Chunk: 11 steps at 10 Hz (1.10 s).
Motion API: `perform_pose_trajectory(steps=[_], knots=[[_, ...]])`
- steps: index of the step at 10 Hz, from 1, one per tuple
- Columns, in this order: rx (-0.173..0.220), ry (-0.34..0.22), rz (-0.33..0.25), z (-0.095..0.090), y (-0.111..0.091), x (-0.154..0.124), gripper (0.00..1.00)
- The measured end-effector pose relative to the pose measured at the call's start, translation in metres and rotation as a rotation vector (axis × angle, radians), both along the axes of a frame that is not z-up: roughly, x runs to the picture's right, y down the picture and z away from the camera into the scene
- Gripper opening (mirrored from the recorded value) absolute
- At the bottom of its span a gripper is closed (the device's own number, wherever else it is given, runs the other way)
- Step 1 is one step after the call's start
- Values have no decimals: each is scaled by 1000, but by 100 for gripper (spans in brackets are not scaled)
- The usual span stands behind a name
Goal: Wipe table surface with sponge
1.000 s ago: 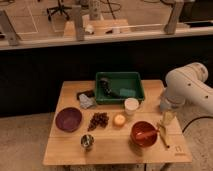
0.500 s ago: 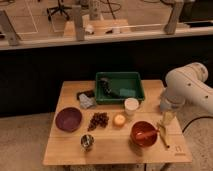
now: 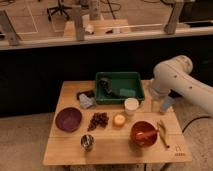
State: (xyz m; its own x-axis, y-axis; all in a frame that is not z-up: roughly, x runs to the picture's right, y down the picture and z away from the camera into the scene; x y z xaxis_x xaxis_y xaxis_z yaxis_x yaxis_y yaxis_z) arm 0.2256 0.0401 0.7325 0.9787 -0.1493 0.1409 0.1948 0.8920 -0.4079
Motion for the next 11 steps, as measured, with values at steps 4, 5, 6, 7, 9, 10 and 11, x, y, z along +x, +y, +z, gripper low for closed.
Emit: perform_pose_trajectory(steps=[4, 5, 6, 7, 9, 10, 11], knots=[[110, -105, -49, 50, -76, -34, 80], [116, -108, -50, 53, -81, -36, 80], [116, -105, -50, 52, -81, -34, 80], [116, -103, -48, 52, -80, -32, 80], [115, -104, -52, 54, -80, -34, 80], [115, -105, -51, 54, -80, -35, 80], [115, -104, -51, 54, -80, -34, 80]])
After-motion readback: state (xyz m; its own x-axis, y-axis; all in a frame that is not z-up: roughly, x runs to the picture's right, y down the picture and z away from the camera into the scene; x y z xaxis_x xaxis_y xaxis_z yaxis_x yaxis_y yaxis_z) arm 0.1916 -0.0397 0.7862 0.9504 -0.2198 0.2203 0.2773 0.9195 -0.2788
